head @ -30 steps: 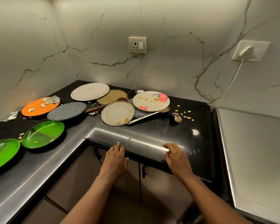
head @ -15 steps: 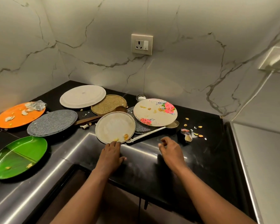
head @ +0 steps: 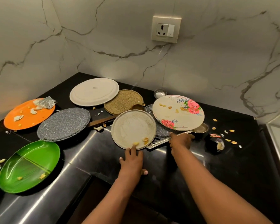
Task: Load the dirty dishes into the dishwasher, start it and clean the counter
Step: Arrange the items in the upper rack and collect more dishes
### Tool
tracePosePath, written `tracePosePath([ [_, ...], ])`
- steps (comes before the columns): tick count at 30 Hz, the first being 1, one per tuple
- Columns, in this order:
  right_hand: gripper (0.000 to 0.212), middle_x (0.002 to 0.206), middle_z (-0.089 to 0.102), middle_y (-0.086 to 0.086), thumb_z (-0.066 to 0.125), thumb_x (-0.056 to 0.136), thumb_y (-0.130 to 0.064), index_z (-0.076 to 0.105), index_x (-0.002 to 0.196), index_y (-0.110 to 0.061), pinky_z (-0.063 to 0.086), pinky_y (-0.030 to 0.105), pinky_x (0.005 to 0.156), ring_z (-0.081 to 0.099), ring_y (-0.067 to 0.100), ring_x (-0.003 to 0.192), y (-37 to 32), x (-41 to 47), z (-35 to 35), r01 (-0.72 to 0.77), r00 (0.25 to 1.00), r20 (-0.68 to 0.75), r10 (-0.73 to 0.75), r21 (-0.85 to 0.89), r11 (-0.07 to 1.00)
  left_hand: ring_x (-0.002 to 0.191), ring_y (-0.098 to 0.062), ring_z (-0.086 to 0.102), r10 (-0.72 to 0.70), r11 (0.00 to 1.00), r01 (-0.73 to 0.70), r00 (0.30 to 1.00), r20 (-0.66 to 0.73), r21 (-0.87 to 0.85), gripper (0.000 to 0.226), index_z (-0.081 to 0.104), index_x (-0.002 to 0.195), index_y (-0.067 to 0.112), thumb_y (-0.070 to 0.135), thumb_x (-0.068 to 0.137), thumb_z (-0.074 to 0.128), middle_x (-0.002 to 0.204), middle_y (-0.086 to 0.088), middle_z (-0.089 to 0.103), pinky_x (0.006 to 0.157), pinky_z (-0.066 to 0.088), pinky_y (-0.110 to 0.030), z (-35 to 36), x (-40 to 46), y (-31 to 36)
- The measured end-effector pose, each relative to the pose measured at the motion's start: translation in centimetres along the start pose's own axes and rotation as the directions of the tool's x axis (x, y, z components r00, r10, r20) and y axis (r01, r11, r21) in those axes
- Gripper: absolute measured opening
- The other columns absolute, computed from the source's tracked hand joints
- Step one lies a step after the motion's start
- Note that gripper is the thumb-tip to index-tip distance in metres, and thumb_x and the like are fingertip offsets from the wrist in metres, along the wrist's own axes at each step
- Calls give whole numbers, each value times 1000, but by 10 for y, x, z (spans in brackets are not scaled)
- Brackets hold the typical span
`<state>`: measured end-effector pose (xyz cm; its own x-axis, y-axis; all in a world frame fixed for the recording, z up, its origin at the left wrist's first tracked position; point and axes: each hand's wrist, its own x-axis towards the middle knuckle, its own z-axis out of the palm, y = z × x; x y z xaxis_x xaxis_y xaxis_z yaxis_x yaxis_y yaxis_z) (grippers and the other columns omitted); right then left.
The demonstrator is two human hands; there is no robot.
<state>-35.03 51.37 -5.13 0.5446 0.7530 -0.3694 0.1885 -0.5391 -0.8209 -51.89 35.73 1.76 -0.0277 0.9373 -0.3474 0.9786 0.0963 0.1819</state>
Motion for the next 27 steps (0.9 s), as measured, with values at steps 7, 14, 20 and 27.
tracePosePath([
  [7, 18, 81, 67, 17, 69, 80, -15, 63, 85, 1, 46, 29, 45, 59, 25, 53, -18, -53, -32, -98, 995, 22, 95, 219, 971, 143, -38, -2, -13, 999, 9, 998, 63, 52, 70, 23, 144, 14, 36, 89, 62, 156, -15, -5, 106, 22, -67, 3, 7, 2],
  [14, 10, 89, 64, 16, 59, 84, -11, 58, 93, -7, 48, 29, 51, 61, 28, 66, -9, -65, -57, -42, 997, -58, 59, 264, 964, 141, -43, 2, -29, 990, 28, 1000, 2, 138, 69, 22, 144, 11, 37, 92, 59, 156, -21, -9, 101, 29, -68, 5, 0, 5],
  [20, 11, 81, 64, 4, 62, 89, -18, 53, 88, -24, 57, 50, 73, 63, 25, 75, 4, -94, -107, 270, 963, -20, -270, 176, 947, 143, -42, 2, -6, 973, 35, 992, -126, 228, 66, 21, 145, 12, 38, 93, 55, 156, -24, -7, 108, 23, -62, 3, -13, 9],
  [27, 13, 78, 63, -6, 65, 89, -18, 58, 92, -29, 55, 39, 68, 62, 13, 73, 51, -147, -214, 633, 770, 14, -638, 103, 767, 108, -47, 55, 168, 957, -56, 907, -385, 286, 60, 60, 112, 6, 4, 58, 84, 129, -30, 51, 83, 49, -60, 45, -63, 21],
])
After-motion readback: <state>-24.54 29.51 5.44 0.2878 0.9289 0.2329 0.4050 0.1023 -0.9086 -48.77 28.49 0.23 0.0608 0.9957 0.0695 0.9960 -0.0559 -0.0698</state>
